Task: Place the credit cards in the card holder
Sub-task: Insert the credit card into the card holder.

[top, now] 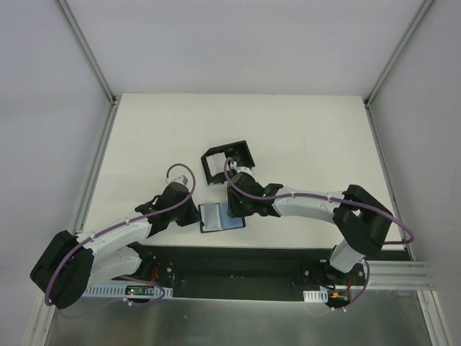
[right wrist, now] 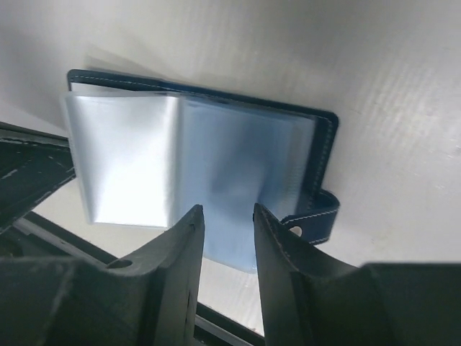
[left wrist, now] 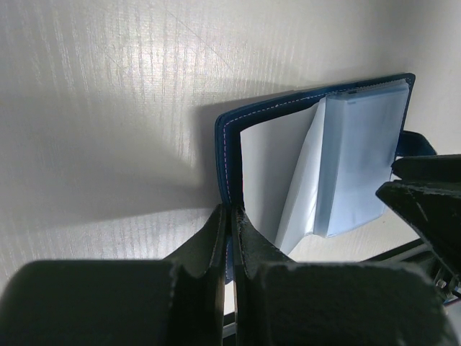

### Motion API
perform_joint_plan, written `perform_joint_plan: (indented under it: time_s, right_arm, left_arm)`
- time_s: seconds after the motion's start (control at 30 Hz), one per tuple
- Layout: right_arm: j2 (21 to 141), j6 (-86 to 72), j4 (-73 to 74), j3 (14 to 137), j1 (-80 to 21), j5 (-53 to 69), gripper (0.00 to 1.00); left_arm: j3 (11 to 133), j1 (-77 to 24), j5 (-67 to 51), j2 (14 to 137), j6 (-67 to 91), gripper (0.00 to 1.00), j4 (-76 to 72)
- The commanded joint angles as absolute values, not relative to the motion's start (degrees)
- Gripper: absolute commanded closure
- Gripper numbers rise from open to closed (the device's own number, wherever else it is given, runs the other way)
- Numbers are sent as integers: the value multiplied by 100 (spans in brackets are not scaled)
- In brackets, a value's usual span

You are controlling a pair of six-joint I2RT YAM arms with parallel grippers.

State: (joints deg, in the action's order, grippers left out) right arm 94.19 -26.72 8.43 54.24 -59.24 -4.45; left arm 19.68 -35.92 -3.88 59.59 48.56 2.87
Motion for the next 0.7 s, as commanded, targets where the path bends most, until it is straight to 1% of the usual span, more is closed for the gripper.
perform_joint_plan:
  time_s: [0.0, 0.23, 0.47, 0.67]
  right_arm:
    - [8860, -2839, 1213, 5230, -5863, -1063, 64]
    - [8692, -3085, 1319, 4869, -5634, -1055, 65]
    - [8648, -3146, 678, 4729, -5572, -546, 66]
    - [8701, -3190, 159, 4685, -5572, -246, 64]
  left_arm:
    - [1960, -3577, -281, 5959, 4852, 100, 343]
    - [1951, -3577, -255, 5950, 4851, 100, 343]
    - [1960, -3577, -272, 5994, 4852, 100, 334]
    - [1978, -3577, -281, 6003, 4852, 100, 334]
